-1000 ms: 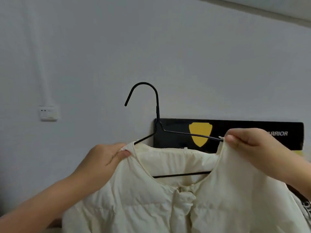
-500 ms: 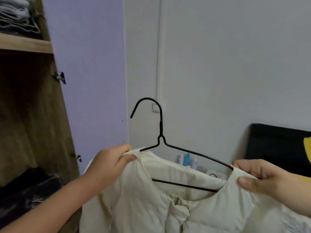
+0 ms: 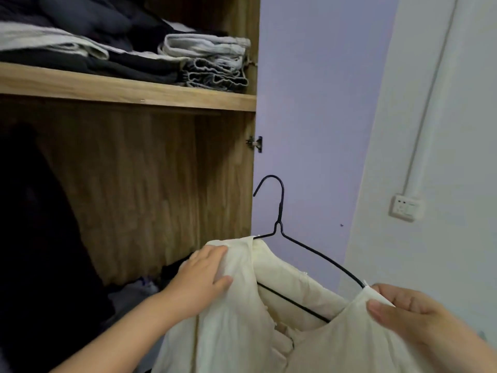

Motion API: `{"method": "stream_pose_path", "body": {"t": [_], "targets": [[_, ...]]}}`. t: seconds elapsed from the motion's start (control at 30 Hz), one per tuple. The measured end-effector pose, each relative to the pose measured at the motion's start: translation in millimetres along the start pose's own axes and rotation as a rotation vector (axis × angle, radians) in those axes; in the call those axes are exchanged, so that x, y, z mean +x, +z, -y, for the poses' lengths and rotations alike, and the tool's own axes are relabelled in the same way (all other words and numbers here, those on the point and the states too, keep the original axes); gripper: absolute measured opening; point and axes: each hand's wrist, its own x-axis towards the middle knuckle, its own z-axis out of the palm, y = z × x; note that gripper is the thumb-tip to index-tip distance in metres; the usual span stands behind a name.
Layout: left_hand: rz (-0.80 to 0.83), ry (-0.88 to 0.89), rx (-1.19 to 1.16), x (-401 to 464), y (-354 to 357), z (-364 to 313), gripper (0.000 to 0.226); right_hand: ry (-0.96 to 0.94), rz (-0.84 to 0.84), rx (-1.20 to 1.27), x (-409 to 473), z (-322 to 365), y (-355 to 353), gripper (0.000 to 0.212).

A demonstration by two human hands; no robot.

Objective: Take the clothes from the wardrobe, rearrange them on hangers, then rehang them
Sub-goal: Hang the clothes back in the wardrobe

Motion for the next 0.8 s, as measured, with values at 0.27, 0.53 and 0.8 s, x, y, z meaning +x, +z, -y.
{"method": "stream_pose_path", "body": {"t": [0.27, 0.53, 0.8], "targets": [[-0.233, -0.305, 0.005, 20, -18, 76, 0.044, -0.022, 0.333, 0.113, 119, 31, 49, 0.020], [-0.492, -0.618, 0.090, 7, -58, 146, 0.045, 0.000, 0.460, 0.049, 209, 58, 139, 0.023], [-0.735, -0.799, 0.079, 33, -124, 248, 0.053, -0.161, 0.377, -0.020, 285, 85, 251, 0.015]]}}
